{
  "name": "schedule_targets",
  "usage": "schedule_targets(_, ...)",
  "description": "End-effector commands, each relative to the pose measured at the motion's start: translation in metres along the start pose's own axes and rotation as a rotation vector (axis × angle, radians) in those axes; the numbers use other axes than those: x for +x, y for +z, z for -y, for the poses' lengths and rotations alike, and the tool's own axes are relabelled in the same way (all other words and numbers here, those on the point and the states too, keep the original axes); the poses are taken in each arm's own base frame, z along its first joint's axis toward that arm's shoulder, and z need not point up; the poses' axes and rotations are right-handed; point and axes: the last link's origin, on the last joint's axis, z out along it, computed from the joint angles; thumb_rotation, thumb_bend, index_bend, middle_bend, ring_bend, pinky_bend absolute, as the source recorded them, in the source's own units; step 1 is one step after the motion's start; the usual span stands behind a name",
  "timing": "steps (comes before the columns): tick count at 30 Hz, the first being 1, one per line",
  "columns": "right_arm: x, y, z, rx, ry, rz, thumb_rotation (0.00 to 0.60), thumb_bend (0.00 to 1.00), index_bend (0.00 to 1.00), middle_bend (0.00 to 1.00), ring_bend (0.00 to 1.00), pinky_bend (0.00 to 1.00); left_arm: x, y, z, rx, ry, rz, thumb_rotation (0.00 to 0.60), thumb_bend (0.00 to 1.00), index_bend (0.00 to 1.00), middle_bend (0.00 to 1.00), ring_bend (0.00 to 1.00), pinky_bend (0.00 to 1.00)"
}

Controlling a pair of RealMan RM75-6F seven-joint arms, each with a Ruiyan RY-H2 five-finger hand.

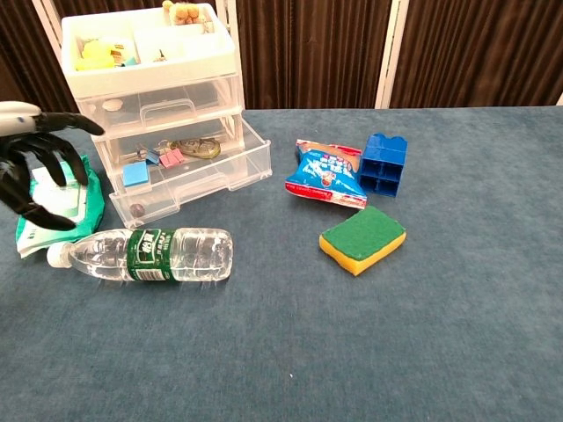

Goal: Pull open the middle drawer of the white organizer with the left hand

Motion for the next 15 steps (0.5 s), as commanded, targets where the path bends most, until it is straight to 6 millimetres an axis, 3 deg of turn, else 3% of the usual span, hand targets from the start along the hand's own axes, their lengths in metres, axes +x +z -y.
schedule_targets(1, 0.0, 0.0, -0.001, -0.001, -0.011, -0.005, 0.6, 0.13, 0.0, 0.0, 0.0, 0.0, 0.01, -0.037, 0.028, -0.016, 0.083, -0.074, 0.6, 0.0, 0.08, 0.12, 0.09, 0.27)
schedule_targets(5, 0.0, 0.0, -0.003, -0.014, -0.045, -0.014, 0.6, 0.13, 0.0, 0.0, 0.0, 0.0, 0.015, -0.068, 0.063, -0.046, 0.206, -0.205, 0.6, 0.0, 0.07, 0.06, 0.01, 0.16)
schedule_targets(10, 0.002, 0.003, -0.003, -0.02, -0.118, -0.044, 0.6, 0.13, 0.0, 0.0, 0.0, 0.0, 0.016, -0.096, 0.108, -0.027, 0.371, -0.342, 0.6, 0.0, 0.06, 0.01, 0.0, 0.12)
schedule_targets(15, 0.002, 0.002, -0.003, 0.012, -0.183, -0.098, 0.6, 0.13, 0.0, 0.0, 0.0, 0.0, 0.015, -0.119, 0.136, 0.059, 0.354, -0.349, 0.6, 0.0, 0.03, 0.0, 0.0, 0.1)
